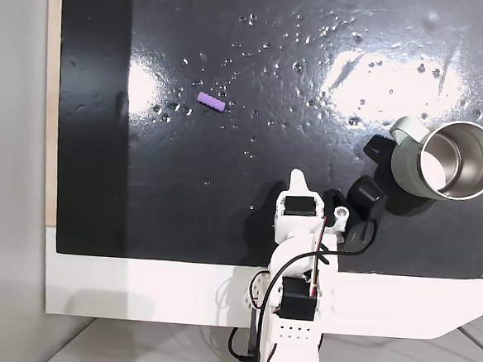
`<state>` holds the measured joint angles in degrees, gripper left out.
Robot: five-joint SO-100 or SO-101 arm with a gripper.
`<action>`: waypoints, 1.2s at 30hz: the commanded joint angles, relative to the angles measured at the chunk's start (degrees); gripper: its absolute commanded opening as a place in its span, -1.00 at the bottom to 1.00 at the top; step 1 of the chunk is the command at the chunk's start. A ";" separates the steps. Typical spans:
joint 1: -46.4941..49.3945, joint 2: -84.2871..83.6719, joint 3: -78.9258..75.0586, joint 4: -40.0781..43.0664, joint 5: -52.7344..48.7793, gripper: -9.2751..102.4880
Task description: Grasp a pengrip and put it in the cup.
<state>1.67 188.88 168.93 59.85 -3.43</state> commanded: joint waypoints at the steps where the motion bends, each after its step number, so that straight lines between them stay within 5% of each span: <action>1: -2.81 -5.10 -11.34 2.02 1.23 -0.83; 21: -14.33 -71.46 -79.01 24.17 31.64 -0.83; 36: -20.21 -98.61 -96.33 25.31 44.47 -0.49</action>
<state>-16.61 92.20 76.55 86.66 38.50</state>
